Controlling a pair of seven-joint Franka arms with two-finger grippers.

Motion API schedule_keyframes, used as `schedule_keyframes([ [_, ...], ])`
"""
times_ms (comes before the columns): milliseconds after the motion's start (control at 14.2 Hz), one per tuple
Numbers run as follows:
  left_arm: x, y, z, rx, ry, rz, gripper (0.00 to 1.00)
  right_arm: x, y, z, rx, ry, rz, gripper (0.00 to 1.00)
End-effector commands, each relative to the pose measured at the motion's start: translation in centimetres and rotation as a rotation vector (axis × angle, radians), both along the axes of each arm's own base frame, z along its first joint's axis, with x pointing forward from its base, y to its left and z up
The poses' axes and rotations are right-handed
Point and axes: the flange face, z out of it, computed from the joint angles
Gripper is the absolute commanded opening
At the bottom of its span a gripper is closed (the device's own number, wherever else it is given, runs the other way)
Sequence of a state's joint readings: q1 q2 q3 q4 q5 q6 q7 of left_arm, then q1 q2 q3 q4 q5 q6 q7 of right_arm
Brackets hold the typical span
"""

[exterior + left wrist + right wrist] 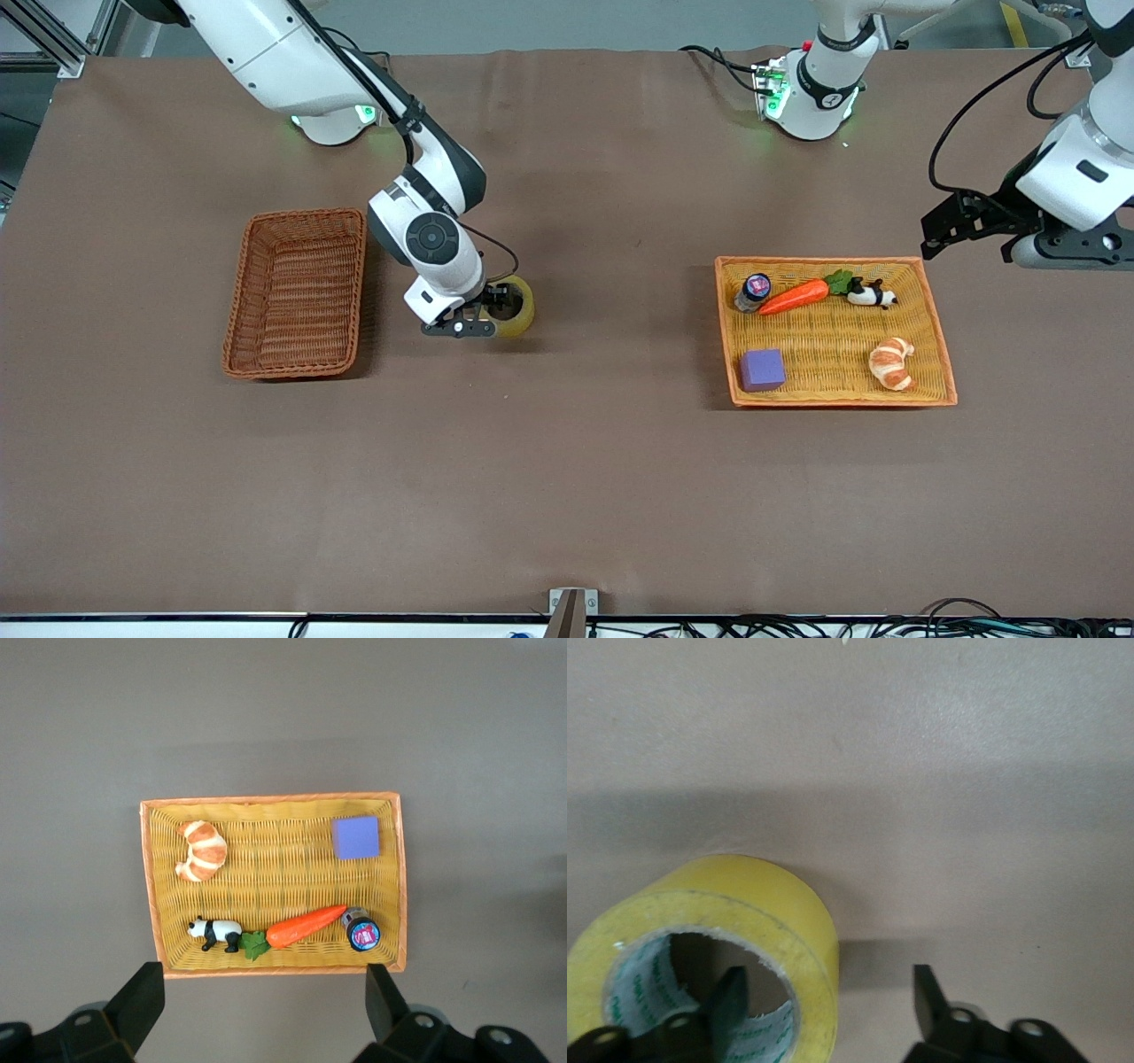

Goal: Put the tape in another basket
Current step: 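Lift the tape with the right gripper and lower it into the basket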

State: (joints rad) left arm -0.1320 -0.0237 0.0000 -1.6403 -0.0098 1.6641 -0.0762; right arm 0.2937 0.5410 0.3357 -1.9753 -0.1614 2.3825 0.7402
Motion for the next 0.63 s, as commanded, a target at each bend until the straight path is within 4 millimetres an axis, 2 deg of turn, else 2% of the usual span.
schedule_keyframes([
  [0, -2.3, 0.2, -0.1, -0.014, 0.011, 0.008, 1.0, -0.1, 0.3, -1.4, 0.005, -0.009, -0.032, 0.46],
  [70, -2.4, 0.2, 0.0, -0.016, 0.011, 0.012, 1.0, -0.3, 0.5, -1.4, 0.002, -0.008, -0.049, 0.3],
  [140, -2.2, 0.1, -0.3, -0.015, 0.021, 0.011, 1.0, 0.1, 0.3, -1.2, -0.002, -0.009, -0.074, 0.07],
  [281, -2.2, -0.1, -0.7, -0.014, 0.032, -0.012, 1.0, 0.2, 0.3, -0.5, -0.014, -0.008, -0.071, 0.02],
  [351, -2.0, -0.5, -1.1, -0.011, 0.038, -0.018, 1.0, 1.2, 0.0, 0.6, -0.027, -0.006, -0.081, 0.01],
  [421, -1.7, -0.5, -1.4, -0.011, 0.043, -0.018, 1.0, 2.0, -0.3, 2.2, -0.05, 0.0, -0.087, 0.01],
  [561, -1.6, -0.1, -1.3, -0.013, 0.036, -0.007, 1.0, 4.4, -3.2, 6.6, -0.09, 0.004, -0.09, 0.01],
])
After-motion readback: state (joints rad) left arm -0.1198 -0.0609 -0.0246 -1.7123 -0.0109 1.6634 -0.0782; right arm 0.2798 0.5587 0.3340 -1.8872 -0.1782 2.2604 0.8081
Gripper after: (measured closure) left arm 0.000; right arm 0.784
